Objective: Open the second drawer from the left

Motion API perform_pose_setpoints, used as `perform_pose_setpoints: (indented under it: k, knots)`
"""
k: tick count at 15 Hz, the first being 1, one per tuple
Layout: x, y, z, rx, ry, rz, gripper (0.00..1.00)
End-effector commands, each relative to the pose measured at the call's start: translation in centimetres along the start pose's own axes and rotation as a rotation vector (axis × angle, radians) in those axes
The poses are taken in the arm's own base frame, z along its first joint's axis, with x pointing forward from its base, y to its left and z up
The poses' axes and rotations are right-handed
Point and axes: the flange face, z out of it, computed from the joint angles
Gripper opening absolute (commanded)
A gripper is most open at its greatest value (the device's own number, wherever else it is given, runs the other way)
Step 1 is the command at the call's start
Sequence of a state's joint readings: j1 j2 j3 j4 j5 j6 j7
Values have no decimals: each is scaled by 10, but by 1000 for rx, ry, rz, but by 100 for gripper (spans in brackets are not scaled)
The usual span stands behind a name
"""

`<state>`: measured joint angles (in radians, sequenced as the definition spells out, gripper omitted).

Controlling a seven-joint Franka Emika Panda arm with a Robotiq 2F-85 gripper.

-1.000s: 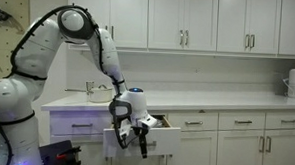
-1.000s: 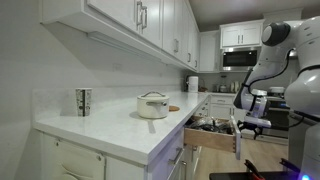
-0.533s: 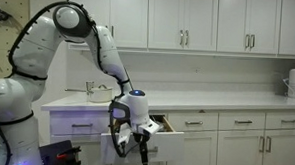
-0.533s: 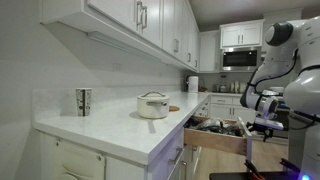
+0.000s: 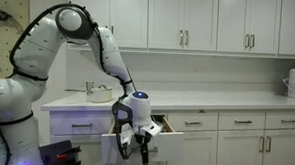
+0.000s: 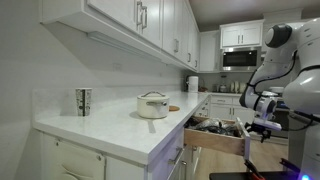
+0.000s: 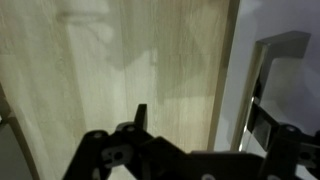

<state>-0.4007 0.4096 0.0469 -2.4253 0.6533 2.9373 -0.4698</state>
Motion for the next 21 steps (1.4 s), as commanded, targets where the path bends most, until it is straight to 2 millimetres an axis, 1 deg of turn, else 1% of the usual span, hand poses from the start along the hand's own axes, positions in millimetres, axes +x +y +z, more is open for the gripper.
perform_pose_setpoints:
  k: [1, 15, 16, 18, 19, 21]
  knots:
    - [0, 0, 0, 0, 0, 0, 100]
    - [0, 0, 0, 0, 0, 0, 100]
    - [1, -1, -3, 8, -2, 1, 100]
    - [4, -4, -15, 18, 17, -9, 100]
    - [4, -2, -24, 25, 26, -14, 100]
    - [4, -1, -35, 31, 41, -23, 100]
